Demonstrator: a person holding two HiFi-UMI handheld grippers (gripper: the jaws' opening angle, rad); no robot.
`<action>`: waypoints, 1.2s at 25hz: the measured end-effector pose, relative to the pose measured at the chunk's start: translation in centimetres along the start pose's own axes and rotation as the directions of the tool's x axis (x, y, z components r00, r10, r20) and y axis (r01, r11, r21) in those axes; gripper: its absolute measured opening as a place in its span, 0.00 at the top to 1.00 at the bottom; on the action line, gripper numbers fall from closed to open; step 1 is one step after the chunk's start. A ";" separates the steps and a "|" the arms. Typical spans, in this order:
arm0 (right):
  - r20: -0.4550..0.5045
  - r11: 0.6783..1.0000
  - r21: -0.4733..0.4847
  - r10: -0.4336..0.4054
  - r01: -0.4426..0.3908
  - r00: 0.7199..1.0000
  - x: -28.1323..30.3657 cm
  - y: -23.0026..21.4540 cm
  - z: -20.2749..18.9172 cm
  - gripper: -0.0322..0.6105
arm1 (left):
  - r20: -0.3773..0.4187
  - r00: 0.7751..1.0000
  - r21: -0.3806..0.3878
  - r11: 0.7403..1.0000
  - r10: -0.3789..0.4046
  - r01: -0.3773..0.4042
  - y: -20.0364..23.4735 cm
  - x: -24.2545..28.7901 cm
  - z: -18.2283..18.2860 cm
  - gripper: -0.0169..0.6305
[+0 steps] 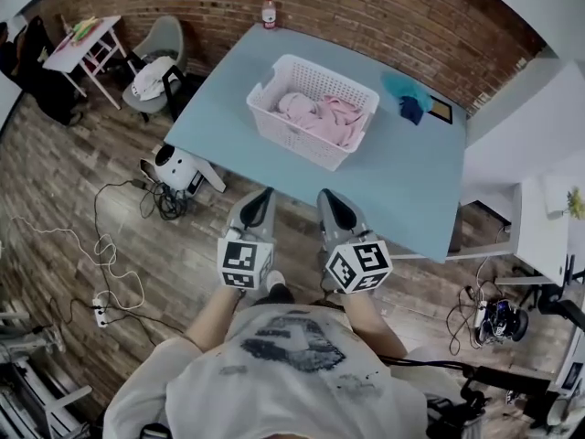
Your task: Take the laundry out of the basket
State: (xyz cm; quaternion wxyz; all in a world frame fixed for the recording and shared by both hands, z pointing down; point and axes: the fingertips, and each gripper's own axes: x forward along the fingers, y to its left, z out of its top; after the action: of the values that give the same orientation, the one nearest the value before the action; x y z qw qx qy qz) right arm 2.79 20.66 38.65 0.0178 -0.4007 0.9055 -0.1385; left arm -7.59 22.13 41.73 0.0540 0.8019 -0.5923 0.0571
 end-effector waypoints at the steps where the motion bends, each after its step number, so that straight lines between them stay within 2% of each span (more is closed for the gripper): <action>1: 0.004 1.000 0.000 -0.011 0.011 1.000 0.7 -0.2 0.2 0.95 | 0.005 1.000 0.003 1.000 -0.006 0.006 0.7 0.5 0.2 0.99; 7: 0.006 0.999 -0.008 -0.048 0.048 0.999 3.5 -1.1 1.0 0.95 | -0.004 0.999 -0.019 0.999 -0.036 0.036 3.1 2.7 0.5 0.99; 15: 0.016 0.997 0.016 -0.080 0.079 0.997 7.6 -4.6 1.8 0.95 | -0.005 0.997 -0.005 0.997 -0.072 0.072 5.1 7.9 1.4 0.99; 20: 0.029 0.993 0.049 -0.108 0.106 0.994 10.9 -8.6 2.4 0.95 | -0.020 0.995 0.016 0.995 -0.098 0.098 6.1 12.8 1.9 0.99; 30: 0.050 0.983 0.095 -0.165 0.160 0.985 17.7 -18.9 5.8 0.95 | -0.057 0.986 0.069 0.985 -0.154 0.158 7.5 25.3 4.6 0.99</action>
State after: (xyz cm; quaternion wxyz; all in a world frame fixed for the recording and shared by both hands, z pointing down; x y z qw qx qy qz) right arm 5.20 -5.74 39.48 0.0510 -0.4759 0.8616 -0.1690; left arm -7.21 -4.63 41.27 0.0441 0.8455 -0.5235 0.0953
